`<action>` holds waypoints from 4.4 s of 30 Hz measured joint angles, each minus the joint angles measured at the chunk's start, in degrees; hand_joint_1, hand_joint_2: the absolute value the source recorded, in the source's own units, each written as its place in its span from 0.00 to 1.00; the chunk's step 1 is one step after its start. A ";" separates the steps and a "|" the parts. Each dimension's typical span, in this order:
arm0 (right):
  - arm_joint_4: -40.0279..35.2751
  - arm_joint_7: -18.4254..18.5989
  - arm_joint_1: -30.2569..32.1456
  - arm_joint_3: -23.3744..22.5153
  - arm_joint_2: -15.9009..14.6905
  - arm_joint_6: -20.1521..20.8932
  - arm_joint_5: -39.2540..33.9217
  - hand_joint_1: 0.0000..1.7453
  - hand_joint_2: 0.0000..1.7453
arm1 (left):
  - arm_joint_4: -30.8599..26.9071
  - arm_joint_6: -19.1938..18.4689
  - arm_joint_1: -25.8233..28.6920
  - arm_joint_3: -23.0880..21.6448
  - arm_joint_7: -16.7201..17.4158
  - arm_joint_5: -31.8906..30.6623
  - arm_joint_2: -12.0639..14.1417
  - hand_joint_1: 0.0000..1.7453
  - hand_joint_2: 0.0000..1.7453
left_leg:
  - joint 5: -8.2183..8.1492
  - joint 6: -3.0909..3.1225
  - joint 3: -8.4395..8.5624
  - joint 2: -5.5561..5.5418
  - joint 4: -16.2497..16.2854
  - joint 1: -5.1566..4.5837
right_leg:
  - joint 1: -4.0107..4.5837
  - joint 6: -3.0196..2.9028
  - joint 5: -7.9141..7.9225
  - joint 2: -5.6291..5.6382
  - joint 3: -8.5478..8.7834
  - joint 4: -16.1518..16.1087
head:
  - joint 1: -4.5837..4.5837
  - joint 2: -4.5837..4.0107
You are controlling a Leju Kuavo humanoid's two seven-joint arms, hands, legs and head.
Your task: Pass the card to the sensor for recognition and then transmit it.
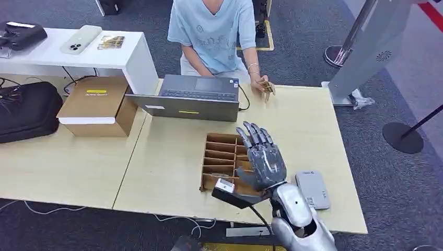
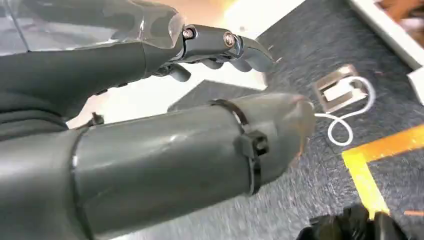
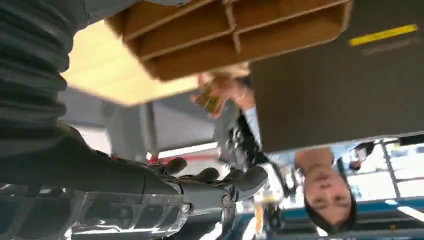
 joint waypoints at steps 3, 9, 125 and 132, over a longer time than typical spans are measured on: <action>-0.81 -2.52 2.13 -0.46 -0.85 1.83 -10.83 0.00 1.00 | 0.37 3.73 1.17 5.18 5.10 14.80 0.85 0.00 0.00 | -0.01 0.01 0.03 -0.01 0.00 0.00 | 0.00 0.02 -0.08 -0.01 0.03 0.00 | 0.00 0.00; -6.27 -6.16 9.59 -4.69 -4.46 3.34 -24.20 0.00 1.00 | 1.97 9.70 5.58 24.55 3.57 34.93 4.28 0.00 0.00 | -0.16 -0.04 0.01 -0.01 -0.01 -0.01 | -0.01 0.06 -0.14 0.00 0.03 0.00 | 0.02 0.00; 0.59 15.85 8.46 -4.39 1.11 2.64 17.26 0.09 1.00 | 2.95 6.07 13.17 41.66 5.37 29.17 7.21 0.00 0.00 | -0.21 -0.04 0.11 0.01 -0.02 -0.01 | -0.01 -0.01 -0.27 -0.02 0.13 0.04 | 0.02 0.00; 0.59 14.97 8.55 -4.39 1.57 3.23 17.19 0.09 1.00 | 2.95 6.07 13.16 41.66 5.35 29.08 7.21 0.00 0.00 | -0.21 -0.04 0.11 0.01 -0.02 0.00 | -0.01 -0.02 -0.28 -0.02 0.12 0.04 | 0.02 0.00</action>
